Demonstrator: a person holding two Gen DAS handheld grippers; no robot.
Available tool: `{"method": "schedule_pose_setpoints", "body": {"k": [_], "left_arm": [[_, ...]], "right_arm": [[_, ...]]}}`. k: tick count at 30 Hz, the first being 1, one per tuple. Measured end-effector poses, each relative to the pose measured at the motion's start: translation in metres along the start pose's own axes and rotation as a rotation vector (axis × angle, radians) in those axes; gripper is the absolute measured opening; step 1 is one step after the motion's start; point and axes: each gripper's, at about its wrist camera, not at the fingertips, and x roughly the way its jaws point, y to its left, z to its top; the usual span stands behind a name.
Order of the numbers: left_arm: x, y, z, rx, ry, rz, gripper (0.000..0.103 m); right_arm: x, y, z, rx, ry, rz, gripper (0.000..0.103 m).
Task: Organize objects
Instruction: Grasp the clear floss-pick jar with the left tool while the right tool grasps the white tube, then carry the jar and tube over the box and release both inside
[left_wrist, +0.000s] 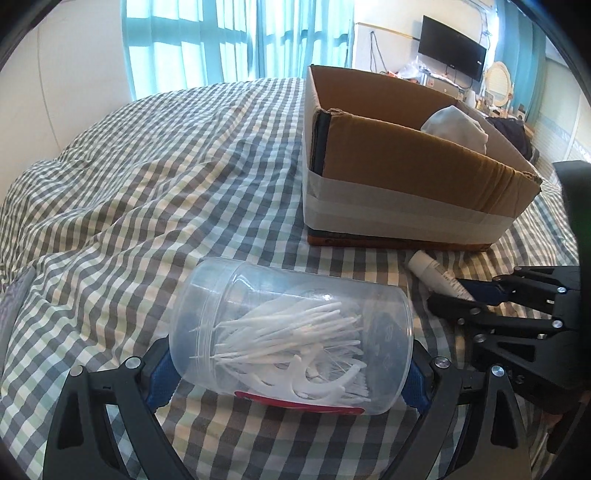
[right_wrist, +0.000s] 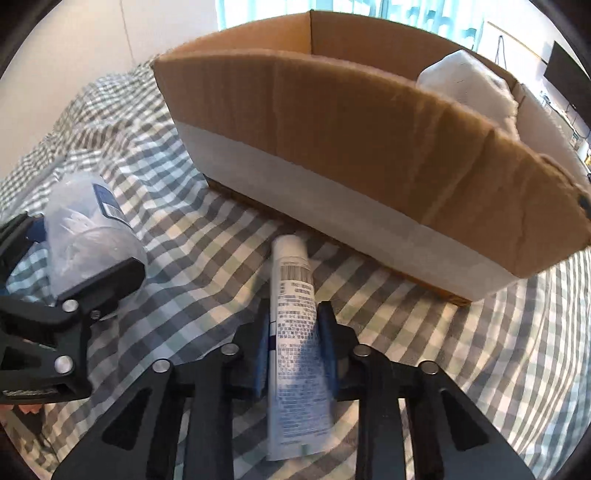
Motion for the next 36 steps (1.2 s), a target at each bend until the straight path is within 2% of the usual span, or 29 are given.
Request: {"method": "schedule_pose_setpoints", "body": {"k": [8, 13, 16, 21, 27, 36], "left_arm": [[-0.020, -0.007, 0.003, 0.014, -0.029, 0.001, 0.096], [-0.043, -0.011, 0.008, 0.009, -0.064, -0.001, 0.096], [-0.058, -0.015, 0.014, 0.012, -0.094, -0.009, 0.096], [-0.085, -0.023, 0.027, 0.026, -0.159, -0.017, 0.096], [-0.112, -0.032, 0.053, 0.047, -0.248, -0.024, 0.096], [-0.106, -0.044, 0.101, 0.079, -0.310, -0.034, 0.096]], "right_arm": [[-0.040, 0.001, -0.005, -0.001, -0.054, -0.005, 0.022], [-0.082, 0.000, -0.008, -0.002, -0.126, -0.014, 0.022], [-0.098, 0.018, 0.001, 0.007, -0.172, -0.019, 0.022], [-0.142, 0.024, 0.004, 0.007, -0.257, -0.046, 0.022], [-0.191, 0.016, 0.011, 0.008, -0.345, -0.073, 0.022], [-0.211, -0.010, 0.040, 0.040, -0.405, -0.072, 0.022]]}}
